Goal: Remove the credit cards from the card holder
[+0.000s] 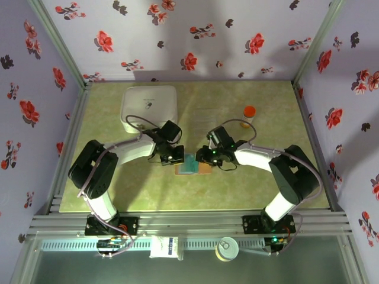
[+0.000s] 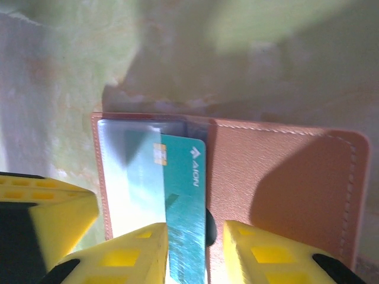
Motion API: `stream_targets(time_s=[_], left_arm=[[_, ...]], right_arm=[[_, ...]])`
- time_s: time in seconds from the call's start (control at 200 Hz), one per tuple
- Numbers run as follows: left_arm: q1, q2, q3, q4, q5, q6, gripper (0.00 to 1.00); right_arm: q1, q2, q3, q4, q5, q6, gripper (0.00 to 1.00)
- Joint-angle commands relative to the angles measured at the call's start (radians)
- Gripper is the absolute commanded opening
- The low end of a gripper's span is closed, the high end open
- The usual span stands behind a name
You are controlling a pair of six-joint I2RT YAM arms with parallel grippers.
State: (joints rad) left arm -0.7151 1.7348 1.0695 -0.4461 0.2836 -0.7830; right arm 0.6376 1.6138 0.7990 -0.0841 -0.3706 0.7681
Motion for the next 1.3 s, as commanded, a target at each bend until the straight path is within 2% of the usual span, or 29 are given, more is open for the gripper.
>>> stream_targets(time_s=[0.0,0.53,1.025,1.295], left_arm=[[-0.019,-0.003,0.049,-0.032,-0.012,-0.001,0.00],[-0.038,0.107,0.069,-0.037,-0.020,0.021,0.00],[-0.038,0.109,0.046,-0.039,-0.032,0.017,0.00],[-0.039,0.099,0.049,-0.045,-0.034,0.018,0.00]], right_arm=[[-0.011,-0.026,-0.023,0.031,-0.024,0.012,0.30],[-0.018,0.053,-0.030,0.076,-0.080,0.017,0.28],[-0.023,0.112,-0.052,0.201,-0.162,0.057,0.25],[-0.027,0.123,-0.053,0.233,-0.173,0.068,0.19]])
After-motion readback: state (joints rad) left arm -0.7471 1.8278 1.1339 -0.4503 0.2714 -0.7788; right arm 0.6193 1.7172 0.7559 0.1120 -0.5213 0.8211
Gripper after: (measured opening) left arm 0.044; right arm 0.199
